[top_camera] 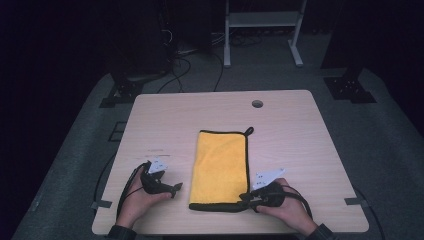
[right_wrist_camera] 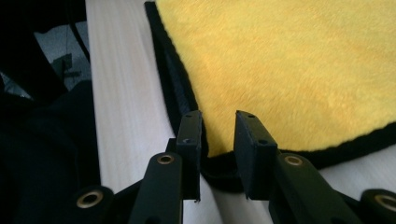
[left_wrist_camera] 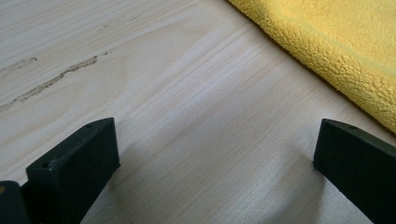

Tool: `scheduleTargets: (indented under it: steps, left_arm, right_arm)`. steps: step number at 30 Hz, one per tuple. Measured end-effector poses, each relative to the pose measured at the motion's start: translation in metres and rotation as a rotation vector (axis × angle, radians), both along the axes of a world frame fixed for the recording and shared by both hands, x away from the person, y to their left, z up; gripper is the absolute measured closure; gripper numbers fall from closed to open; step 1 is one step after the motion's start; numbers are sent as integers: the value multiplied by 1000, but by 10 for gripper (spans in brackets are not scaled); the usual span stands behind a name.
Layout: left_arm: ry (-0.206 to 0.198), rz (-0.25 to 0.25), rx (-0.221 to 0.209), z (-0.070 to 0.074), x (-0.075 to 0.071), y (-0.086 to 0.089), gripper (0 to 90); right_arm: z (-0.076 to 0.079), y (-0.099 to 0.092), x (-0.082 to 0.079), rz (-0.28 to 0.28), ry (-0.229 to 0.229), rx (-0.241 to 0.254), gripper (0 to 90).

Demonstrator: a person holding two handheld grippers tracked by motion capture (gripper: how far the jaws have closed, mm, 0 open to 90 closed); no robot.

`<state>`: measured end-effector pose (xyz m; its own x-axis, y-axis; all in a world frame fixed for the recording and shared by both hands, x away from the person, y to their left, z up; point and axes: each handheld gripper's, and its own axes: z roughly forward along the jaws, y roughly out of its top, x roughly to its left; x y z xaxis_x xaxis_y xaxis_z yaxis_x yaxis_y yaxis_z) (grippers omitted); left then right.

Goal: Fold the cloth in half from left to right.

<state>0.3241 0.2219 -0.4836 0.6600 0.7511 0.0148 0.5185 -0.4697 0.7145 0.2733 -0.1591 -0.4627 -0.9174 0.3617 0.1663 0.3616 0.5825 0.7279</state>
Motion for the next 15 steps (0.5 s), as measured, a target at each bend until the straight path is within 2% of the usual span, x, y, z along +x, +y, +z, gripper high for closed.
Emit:
scheduleTargets:
  steps: [2,5,8,10,13,15]
  left_arm:
    - [2,2,-1,0,0,0,0]
    - [1,3,-2,0,0,0,0]
    - [1,3,-2,0,0,0,0]
    - [0,3,-2,0,0,0,0]
    - [-5,5,-8,0,-1,0,0]
    - [-12,0,-13,1,-2,1,45]
  right_arm:
    - [0,-4,-5,11,-2,1,719]
    - [-2,-11,-15,28,2,-36,732]
    - [-9,-16,-17,37,22,-76,735]
    - [-8,-18,-18,32,25,-63,723]
    - [0,-20,-14,9,-4,-21,704]
    - [3,-21,-9,-13,-17,0,662]
